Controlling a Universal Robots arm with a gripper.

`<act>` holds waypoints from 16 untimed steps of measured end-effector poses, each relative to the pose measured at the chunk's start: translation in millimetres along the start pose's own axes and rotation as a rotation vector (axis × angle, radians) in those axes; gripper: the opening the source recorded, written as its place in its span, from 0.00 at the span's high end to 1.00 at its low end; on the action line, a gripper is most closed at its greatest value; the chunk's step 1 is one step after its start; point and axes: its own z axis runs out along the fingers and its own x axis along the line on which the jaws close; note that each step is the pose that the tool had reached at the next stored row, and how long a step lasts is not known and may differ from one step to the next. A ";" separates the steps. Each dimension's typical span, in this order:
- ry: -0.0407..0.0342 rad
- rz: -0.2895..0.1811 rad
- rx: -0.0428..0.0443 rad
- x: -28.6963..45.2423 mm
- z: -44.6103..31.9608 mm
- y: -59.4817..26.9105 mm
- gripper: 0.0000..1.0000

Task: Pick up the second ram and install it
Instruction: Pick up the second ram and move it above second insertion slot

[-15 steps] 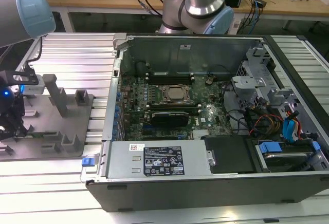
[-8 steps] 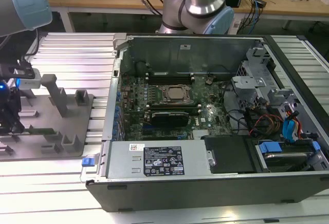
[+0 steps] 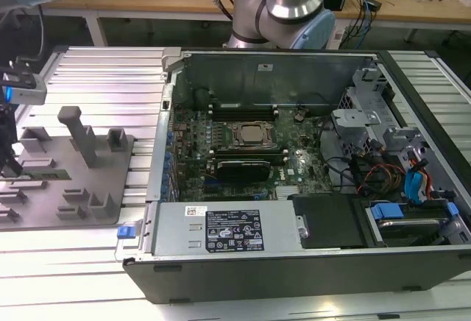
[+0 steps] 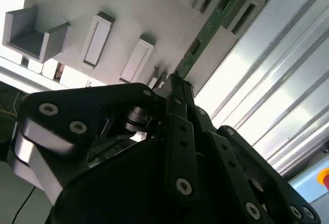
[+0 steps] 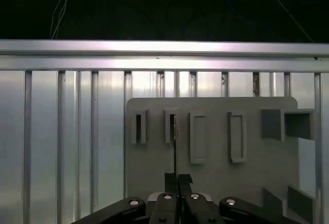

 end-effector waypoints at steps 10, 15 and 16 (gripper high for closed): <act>0.0181 0.001 0.0001 -3.9 -55.4 1.9 0.91; 0.0219 0.001 0.0001 -5.1 -69.7 2.5 0.91; 0.0226 0.001 0.0000 -5.3 -71.7 2.6 0.91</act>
